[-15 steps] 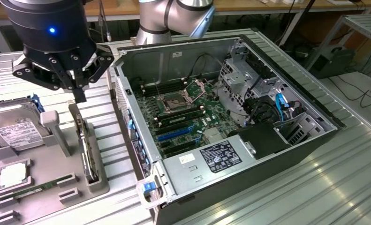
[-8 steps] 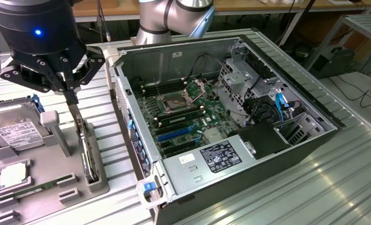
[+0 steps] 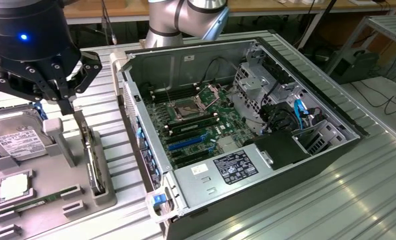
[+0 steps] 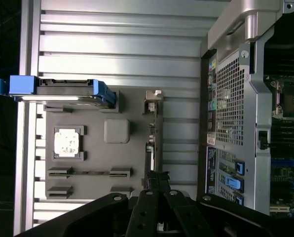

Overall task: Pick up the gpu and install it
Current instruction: 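Reach for the gpu, then pick up the gpu and move the gpu toward the slot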

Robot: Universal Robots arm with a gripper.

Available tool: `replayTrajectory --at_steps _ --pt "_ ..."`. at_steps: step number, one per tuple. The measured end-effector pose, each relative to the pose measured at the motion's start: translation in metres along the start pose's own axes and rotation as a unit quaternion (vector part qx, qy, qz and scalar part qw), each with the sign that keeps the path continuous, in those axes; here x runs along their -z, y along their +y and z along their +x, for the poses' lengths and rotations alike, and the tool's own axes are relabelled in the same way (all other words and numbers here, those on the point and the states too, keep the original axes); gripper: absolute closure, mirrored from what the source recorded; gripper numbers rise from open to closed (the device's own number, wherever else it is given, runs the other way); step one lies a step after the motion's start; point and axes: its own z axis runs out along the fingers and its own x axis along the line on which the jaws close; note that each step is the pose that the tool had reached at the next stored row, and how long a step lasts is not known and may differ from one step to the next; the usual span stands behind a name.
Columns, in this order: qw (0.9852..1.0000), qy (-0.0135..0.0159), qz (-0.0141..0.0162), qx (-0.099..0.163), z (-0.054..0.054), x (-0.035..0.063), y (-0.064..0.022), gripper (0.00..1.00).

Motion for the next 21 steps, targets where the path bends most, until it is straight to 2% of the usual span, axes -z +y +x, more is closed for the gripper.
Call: replayTrajectory --at_steps 5,19,20,21 --pt "1.0000 0.0001 0.0000 0.001 0.0058 -0.0001 -0.0003 0.89" --pt "1.0000 0.0001 0.0000 0.001 0.0058 0.0000 -0.0003 0.89" --pt "1.0000 0.0001 0.0000 0.001 0.0058 -0.0001 -0.0003 0.89" --pt "1.0000 0.0001 0.0000 0.001 0.0058 -0.0001 -0.0003 0.83"
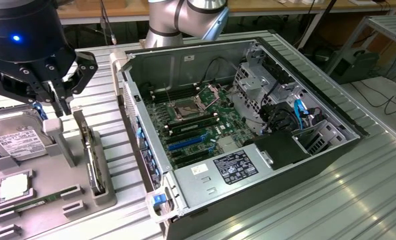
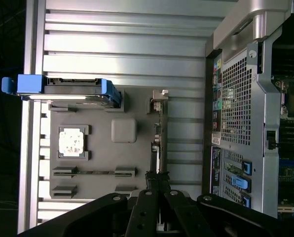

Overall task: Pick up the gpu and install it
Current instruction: 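Pick up the gpu and move the gpu toward the slot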

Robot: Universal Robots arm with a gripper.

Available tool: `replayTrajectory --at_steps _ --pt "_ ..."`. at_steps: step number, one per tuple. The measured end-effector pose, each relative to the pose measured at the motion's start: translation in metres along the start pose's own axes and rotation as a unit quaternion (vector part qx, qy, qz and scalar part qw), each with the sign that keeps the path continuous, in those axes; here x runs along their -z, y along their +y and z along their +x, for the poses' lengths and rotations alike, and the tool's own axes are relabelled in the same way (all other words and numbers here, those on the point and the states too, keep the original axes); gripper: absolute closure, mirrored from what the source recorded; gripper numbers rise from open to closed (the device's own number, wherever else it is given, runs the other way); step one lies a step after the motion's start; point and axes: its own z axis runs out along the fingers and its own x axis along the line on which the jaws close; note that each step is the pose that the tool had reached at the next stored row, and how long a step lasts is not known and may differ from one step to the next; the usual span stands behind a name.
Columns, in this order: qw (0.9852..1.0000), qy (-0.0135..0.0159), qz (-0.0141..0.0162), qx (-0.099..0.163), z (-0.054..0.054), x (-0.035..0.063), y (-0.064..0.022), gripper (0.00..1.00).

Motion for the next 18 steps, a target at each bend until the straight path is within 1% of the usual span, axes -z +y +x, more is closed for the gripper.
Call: replayTrajectory --at_steps 1,2,3,6,7,8,9,11,12,13,18 --pt "1.0000 0.0000 0.0000 0.000 0.000 0.0000 0.0000 0.83" --pt "1.0000 0.0000 0.0000 0.000 0.000 0.0000 0.0000 0.76" --pt "1.0000 0.0000 0.0000 0.000 0.000 0.0000 0.0000 0.76" --pt "1.0000 0.0000 0.0000 0.000 0.000 0.0000 0.0000 0.58" --pt "1.0000 0.0000 0.0000 0.000 0.000 0.0000 0.0000 0.58" --pt "1.0000 0.0000 0.0000 0.000 0.000 0.0000 0.0000 0.52" --pt "1.0000 0.0000 0.0000 0.000 0.000 0.0000 0.0000 0.40" --pt "1.0000 0.0002 0.0012 0.002 0.000 -0.0008 0.0000 0.40" --pt "1.0000 0.0005 0.0028 0.006 0.000 -0.0019 -0.0001 0.34" --pt "1.0000 0.0012 0.0033 0.009 0.000 -0.0039 -0.0002 0.34" --pt "1.0000 0.0013 0.0033 0.007 0.000 -0.0140 -0.0011 0.34"
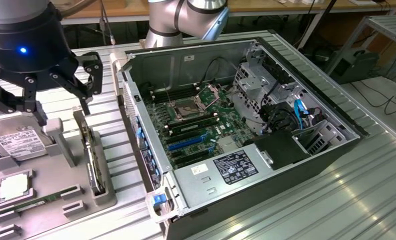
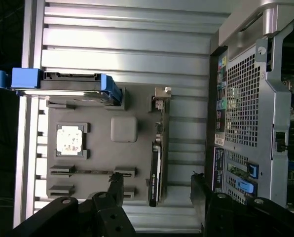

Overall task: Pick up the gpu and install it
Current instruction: 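Pick up the gpu and move the gpu toward the slot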

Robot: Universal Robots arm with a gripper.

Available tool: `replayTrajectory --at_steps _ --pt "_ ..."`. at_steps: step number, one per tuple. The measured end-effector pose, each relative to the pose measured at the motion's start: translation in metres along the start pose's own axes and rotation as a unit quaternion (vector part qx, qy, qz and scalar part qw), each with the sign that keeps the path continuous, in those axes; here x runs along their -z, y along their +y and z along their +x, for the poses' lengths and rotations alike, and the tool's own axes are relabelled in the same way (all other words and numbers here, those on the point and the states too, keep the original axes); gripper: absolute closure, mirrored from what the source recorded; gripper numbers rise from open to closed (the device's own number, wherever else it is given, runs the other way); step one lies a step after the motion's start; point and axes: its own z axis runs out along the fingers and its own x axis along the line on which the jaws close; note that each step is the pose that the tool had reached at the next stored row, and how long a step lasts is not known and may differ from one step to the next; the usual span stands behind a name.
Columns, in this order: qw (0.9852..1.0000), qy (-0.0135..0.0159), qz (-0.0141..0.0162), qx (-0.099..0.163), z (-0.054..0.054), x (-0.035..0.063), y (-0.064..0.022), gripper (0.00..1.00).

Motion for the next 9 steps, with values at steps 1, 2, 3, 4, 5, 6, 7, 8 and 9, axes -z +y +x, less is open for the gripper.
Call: replayTrajectory --at_steps 1,2,3,4,5,6,7,8,9 --pt "1.0000 -0.0002 0.0001 -0.003 0.000 -0.0017 -0.0001 0.34" --pt "1.0000 -0.0006 0.0002 -0.008 0.000 -0.0036 -0.0003 0.34" --pt "0.9999 -0.0009 0.0003 -0.014 0.000 -0.0063 -0.0005 0.34" --pt "0.9999 -0.0011 0.0004 -0.016 0.000 -0.0086 -0.0006 0.34" --pt "0.9998 -0.0013 0.0004 -0.017 0.000 -0.0117 -0.0008 0.34" --pt "0.9998 -0.0012 0.0004 -0.017 0.000 -0.0154 -0.0011 0.34" --pt "0.9998 -0.0012 0.0004 -0.017 0.000 -0.0174 -0.0013 0.34" --pt "0.9998 -0.0013 0.0004 -0.017 0.000 -0.0190 -0.0015 0.34" --pt "0.9998 -0.0013 0.0003 -0.017 0.000 -0.0210 -0.0021 0.34"
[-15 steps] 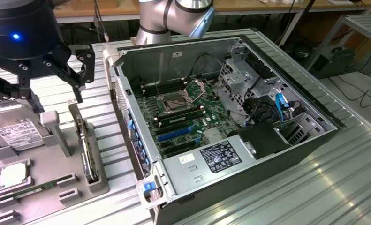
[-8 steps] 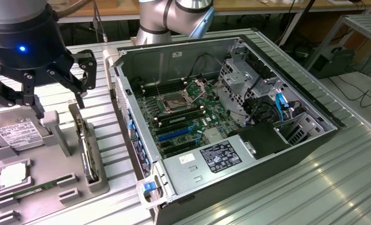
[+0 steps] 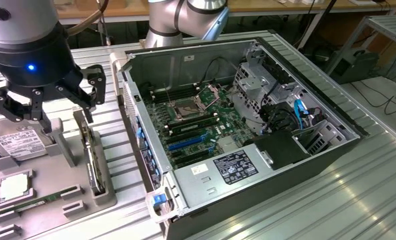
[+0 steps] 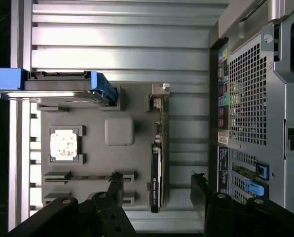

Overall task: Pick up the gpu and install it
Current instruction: 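Pick up the gpu and move the gpu toward the slot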

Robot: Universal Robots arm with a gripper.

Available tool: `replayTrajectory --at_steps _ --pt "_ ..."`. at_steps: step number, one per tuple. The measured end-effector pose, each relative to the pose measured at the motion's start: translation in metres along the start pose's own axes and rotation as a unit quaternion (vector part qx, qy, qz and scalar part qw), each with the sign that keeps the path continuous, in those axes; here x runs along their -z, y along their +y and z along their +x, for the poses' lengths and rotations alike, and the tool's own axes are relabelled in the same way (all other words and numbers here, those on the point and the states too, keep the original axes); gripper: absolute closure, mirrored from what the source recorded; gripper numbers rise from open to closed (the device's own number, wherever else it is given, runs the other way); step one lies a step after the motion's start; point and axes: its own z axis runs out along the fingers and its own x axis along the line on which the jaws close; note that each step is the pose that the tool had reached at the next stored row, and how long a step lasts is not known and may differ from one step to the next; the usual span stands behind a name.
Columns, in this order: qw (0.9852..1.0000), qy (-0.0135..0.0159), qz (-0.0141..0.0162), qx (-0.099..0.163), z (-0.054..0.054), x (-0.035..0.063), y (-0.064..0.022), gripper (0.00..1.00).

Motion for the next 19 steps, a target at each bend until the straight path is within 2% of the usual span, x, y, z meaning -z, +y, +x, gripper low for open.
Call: replayTrajectory --at_steps 19 --pt "1.0000 0.0000 0.0001 0.000 0.000 -0.0366 -0.0077 0.34"
